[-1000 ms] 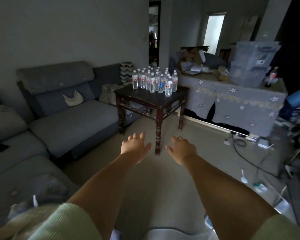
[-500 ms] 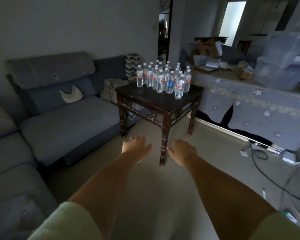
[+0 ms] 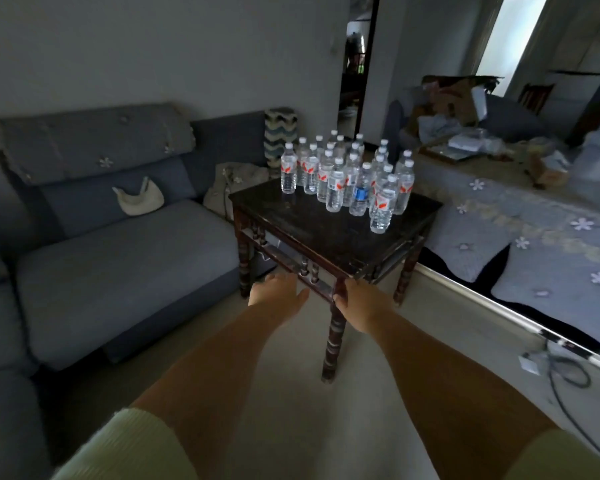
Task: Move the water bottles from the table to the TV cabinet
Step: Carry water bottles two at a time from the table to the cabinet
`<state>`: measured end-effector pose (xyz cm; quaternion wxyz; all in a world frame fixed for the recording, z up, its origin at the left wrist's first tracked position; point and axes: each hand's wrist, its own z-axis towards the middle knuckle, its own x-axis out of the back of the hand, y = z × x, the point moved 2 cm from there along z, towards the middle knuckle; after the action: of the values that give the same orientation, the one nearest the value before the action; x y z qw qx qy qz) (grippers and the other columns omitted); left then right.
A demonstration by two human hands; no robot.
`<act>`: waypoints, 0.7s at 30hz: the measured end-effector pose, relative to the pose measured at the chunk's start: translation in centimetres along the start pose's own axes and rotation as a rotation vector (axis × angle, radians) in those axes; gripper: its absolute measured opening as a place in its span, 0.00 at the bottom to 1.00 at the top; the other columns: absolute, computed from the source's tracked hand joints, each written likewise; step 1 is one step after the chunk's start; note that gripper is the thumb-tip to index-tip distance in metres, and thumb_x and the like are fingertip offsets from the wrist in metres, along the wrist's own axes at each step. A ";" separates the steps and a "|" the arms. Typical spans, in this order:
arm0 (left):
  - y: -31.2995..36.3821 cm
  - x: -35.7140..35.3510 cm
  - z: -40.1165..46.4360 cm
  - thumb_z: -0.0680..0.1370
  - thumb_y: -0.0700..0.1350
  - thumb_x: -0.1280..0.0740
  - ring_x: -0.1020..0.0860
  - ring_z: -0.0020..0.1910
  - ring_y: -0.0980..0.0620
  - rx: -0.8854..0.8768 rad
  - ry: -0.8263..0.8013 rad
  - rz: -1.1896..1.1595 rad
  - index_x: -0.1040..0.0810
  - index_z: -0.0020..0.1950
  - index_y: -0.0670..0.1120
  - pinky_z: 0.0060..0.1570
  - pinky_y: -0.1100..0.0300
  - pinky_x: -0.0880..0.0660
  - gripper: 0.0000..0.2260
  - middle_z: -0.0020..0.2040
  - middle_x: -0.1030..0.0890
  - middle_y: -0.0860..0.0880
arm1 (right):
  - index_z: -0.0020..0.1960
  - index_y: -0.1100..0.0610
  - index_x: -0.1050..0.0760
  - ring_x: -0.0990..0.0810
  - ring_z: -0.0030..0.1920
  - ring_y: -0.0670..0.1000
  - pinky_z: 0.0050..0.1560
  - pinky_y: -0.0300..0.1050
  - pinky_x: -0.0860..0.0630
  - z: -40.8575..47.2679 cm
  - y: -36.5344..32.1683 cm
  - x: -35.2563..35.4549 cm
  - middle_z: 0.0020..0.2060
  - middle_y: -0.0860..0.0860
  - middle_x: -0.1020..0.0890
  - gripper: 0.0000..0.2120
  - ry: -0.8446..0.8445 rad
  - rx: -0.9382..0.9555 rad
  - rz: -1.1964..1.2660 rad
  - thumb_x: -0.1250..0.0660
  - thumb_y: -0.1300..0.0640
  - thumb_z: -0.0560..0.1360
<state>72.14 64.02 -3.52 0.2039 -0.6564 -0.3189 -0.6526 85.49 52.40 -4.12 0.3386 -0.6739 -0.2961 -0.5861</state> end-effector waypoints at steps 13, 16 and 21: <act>-6.2 3.7 27.0 0.80 0.60 0.46 0.30 0.65 0.42 -0.121 -0.018 -0.015 0.31 0.66 0.47 0.60 0.46 0.30 0.22 0.64 0.27 0.43 | 0.74 0.54 0.40 0.28 0.64 0.58 0.60 0.54 0.28 24.4 0.0 2.2 0.67 0.57 0.30 0.27 0.038 -0.250 0.094 0.48 0.41 0.81; -5.6 3.6 32.3 0.80 0.60 0.47 0.31 0.66 0.41 -0.132 -0.075 -0.086 0.35 0.72 0.47 0.62 0.45 0.30 0.25 0.67 0.30 0.42 | 0.74 0.53 0.40 0.27 0.64 0.58 0.59 0.54 0.27 27.8 0.6 1.6 0.67 0.56 0.29 0.27 0.028 -0.313 0.124 0.48 0.40 0.80; -2.2 1.5 38.9 0.80 0.61 0.47 0.30 0.66 0.42 -0.238 -0.175 -0.131 0.38 0.74 0.46 0.61 0.46 0.28 0.27 0.68 0.30 0.43 | 0.72 0.53 0.38 0.26 0.61 0.58 0.55 0.53 0.27 31.4 5.3 0.6 0.64 0.56 0.27 0.26 0.031 -0.424 0.152 0.48 0.40 0.80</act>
<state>98.85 92.41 -4.93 0.0532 -0.7081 -0.2981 -0.6378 108.29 74.53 -6.71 0.2373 -0.7412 -0.1094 -0.6184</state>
